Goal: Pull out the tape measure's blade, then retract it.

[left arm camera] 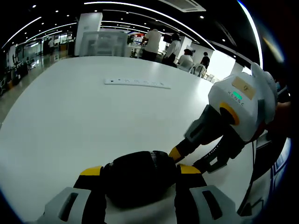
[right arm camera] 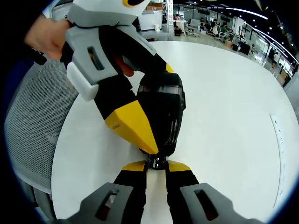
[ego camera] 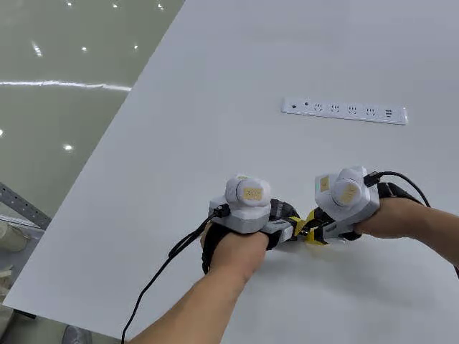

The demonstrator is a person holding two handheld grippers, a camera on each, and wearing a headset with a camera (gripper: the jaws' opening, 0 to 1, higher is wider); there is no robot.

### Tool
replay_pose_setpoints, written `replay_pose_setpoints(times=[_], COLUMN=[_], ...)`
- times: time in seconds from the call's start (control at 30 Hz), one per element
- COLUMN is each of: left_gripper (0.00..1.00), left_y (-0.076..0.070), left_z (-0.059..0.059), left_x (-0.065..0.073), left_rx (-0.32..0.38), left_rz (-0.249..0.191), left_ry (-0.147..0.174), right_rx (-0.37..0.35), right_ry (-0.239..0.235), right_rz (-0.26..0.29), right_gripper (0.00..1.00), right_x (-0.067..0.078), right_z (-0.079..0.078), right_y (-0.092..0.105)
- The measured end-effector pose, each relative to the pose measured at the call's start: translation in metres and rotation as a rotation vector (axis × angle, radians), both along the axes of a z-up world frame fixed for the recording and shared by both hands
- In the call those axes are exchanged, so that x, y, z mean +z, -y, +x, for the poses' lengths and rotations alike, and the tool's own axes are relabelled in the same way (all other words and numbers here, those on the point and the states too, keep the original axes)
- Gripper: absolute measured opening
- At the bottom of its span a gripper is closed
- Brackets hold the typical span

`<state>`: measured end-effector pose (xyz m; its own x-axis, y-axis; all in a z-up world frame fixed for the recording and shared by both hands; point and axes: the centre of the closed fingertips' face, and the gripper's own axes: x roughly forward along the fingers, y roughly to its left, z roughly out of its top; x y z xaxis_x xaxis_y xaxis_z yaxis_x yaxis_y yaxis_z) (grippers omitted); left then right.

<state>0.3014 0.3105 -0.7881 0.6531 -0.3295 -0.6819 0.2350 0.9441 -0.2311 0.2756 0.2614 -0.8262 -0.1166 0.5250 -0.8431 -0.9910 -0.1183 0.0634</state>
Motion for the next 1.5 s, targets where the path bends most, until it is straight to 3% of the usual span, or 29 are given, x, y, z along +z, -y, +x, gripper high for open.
replay_pose_setpoints(times=[0.7,1.5], left_gripper=[0.56,0.60], left_y=[0.0001,0.0010], left_z=[0.0003,0.0010], left_x=[-0.0001,-0.0002], left_rx=[0.002,0.001], left_rz=[0.004,0.000], left_ry=[0.001,0.010], right_rx=[-0.034,-0.016], right_ry=[0.007,0.040], right_rz=[-0.002,-0.001], right_gripper=[0.11,0.14], right_x=[-0.0003,-0.0012], right_z=[0.0012,-0.0002], right_y=[-0.0047,-0.0041])
